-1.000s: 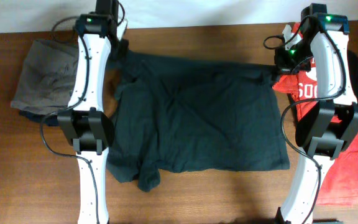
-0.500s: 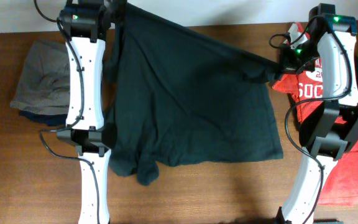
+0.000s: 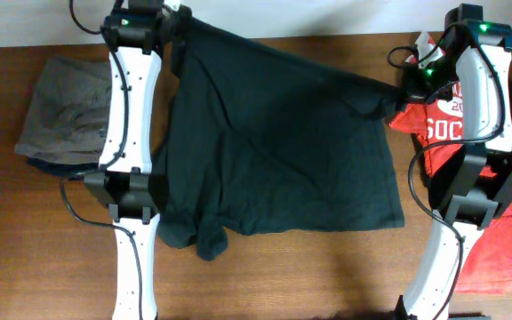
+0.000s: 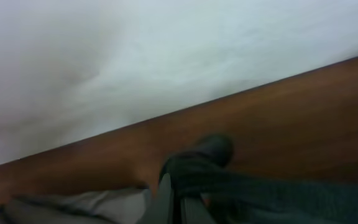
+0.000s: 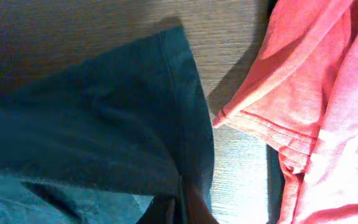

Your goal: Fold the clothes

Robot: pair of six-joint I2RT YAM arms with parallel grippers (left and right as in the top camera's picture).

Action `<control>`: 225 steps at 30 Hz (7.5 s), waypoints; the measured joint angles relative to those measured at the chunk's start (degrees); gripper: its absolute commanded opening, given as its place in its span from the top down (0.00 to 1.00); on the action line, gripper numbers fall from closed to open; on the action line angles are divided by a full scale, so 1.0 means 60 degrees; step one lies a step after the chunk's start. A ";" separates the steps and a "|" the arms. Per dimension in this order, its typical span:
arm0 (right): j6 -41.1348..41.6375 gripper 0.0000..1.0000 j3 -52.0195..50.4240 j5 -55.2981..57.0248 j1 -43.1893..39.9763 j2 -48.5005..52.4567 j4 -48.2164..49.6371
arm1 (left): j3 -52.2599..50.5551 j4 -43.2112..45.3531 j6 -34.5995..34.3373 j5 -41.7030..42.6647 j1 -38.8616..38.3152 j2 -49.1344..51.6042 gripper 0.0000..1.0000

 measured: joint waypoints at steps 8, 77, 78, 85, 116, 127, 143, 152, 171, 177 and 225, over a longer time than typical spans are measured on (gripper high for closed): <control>0.0004 0.96 0.0000 0.0033 -0.0004 0.0000 0.0073 | -0.1155 0.1304 0.0000 0.0528 -0.0004 0.0000 1.00; 0.0004 0.96 0.0000 0.0106 -0.0047 0.0000 0.0007 | -0.1188 -0.2004 0.0244 0.2011 0.1231 0.2535 0.57; 0.0004 0.96 0.0000 0.0106 -0.0047 0.0000 0.0007 | -0.1188 -0.1909 0.0251 0.2106 0.1231 0.2532 0.65; 0.0004 0.96 0.0000 0.0106 -0.0047 0.0000 0.0007 | -0.1188 -0.1603 0.0284 0.2408 0.1231 0.2535 0.85; 0.0004 0.96 0.0000 0.0106 -0.0047 0.0000 0.0051 | -0.0546 -0.0903 -0.0364 -0.0433 0.1818 0.2535 0.30; 0.0000 0.96 0.0000 0.0102 -0.0047 0.0000 0.0149 | 0.0546 -0.1107 -0.0444 0.0157 0.1599 0.2514 0.17; 0.0000 0.96 0.0000 0.0102 -0.0047 0.0000 0.0208 | -0.0477 0.2925 -0.0499 0.1515 0.0514 0.2317 0.05; 0.0004 0.96 0.0000 0.0102 -0.0047 0.0000 0.0208 | -0.1395 0.5187 -0.0554 0.1508 0.0718 0.2397 0.01; -0.0069 0.96 0.0000 0.0109 0.0109 0.0000 0.0273 | 0.0069 0.3155 -0.1650 0.2583 0.0561 0.2495 0.03; -0.0168 0.96 0.0000 0.0284 0.0408 0.0000 0.0426 | -0.0157 0.4109 -0.1541 0.2583 0.0401 0.2634 0.01; -0.0171 0.96 0.0000 0.0583 0.0441 -0.0004 0.0200 | 0.2102 0.1836 -0.1137 0.3126 0.0379 0.3982 1.00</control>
